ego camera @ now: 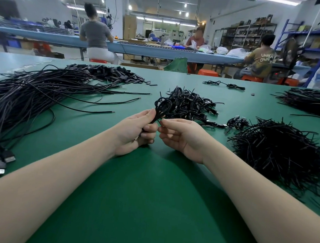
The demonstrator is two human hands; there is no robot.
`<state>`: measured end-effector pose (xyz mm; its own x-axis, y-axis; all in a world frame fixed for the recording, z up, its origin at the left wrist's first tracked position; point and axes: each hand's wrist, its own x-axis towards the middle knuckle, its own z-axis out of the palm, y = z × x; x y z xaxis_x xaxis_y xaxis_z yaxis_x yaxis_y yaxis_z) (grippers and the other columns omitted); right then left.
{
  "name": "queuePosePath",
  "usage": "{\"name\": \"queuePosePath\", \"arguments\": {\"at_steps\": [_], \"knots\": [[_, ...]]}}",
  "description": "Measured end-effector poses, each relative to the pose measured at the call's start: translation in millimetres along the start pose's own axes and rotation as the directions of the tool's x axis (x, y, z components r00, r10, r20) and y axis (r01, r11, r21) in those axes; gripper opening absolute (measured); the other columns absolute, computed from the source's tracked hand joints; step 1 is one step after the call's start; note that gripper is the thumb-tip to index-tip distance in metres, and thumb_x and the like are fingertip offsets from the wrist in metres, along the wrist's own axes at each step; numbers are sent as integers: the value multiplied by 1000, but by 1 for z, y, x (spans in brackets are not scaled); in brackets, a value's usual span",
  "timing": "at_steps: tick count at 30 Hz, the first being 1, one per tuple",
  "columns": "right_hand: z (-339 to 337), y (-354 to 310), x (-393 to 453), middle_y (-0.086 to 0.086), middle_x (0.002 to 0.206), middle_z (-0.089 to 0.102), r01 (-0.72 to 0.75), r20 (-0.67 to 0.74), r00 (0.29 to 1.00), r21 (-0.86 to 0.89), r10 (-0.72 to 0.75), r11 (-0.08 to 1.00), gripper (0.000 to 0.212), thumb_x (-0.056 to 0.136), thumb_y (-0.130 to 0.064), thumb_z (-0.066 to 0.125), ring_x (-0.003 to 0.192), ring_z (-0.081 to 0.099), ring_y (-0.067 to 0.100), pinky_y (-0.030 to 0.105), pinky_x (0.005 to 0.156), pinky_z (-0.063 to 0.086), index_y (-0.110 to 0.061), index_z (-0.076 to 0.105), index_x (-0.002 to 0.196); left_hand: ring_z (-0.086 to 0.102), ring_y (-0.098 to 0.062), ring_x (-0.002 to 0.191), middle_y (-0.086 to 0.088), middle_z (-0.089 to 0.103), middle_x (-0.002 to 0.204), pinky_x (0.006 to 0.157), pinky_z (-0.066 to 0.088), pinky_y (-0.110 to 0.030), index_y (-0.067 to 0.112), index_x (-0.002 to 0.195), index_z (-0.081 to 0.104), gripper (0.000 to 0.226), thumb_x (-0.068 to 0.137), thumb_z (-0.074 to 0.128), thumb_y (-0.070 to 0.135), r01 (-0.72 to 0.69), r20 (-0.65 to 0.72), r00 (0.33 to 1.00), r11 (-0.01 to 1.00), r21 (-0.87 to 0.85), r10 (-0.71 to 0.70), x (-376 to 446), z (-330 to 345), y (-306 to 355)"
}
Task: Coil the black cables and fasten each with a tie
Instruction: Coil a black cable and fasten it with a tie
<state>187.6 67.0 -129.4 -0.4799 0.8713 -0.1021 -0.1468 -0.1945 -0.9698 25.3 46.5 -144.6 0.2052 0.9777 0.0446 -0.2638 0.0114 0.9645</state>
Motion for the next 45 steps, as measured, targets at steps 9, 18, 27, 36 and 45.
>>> {"name": "queuePosePath", "arguments": {"at_steps": [9, 18, 27, 36, 45], "knots": [[2, -2, -3, -2, 71, 69, 50, -41, 997, -177, -59, 983, 12, 78, -28, 78, 58, 60, 7, 18, 58, 51, -18, 75, 70, 26, -7, 43, 10, 32, 53, 59, 26, -24, 22, 81, 41, 24, 101, 42, 35, 8, -42, 999, 1000, 7, -8, 0, 1, 0], [6, -4, -3, -6, 56, 62, -1, -63, 998, -64, -3, 998, 5, 81, -14, 74, 55, 55, 7, 17, 54, 50, -15, 70, 78, 27, -7, 44, 9, 33, 54, 59, 29, -24, 21, 86, 43, 21, 102, 40, 35, -3, -37, 999, 999, 53, 5, -2, 3, 1], [12, -5, 2, -15, 64, 62, 252, -111, 806, -825, -582, 506, 15, 81, -25, 72, 58, 53, -3, 8, 54, 38, -24, 67, 67, 34, -8, 50, 3, 43, 62, 47, 31, -15, 15, 82, 44, 27, 104, 37, 26, -152, -256, 934, 924, 350, 250, 1, 20, -8], [5, -13, -8, 15, 73, 60, 337, 706, 351, -708, -615, -621, 13, 69, 7, 70, 83, 66, 34, 39, 73, 54, -2, 61, 71, 52, -7, 39, 5, 60, 54, 38, 33, -13, 23, 62, 51, 37, 95, 46, 40, 538, -202, 843, 773, 335, -499, -16, 7, 52], [11, -30, -6, 5, 66, 64, 365, -98, 899, -369, -426, 855, 13, 89, -7, 65, 63, 69, 14, 31, 70, 59, -8, 62, 76, 67, 0, 82, 11, 70, 100, 68, 51, -12, 28, 112, 67, 26, 87, 69, 23, -173, -29, 964, 703, 690, 265, -19, 2, 73]]}}
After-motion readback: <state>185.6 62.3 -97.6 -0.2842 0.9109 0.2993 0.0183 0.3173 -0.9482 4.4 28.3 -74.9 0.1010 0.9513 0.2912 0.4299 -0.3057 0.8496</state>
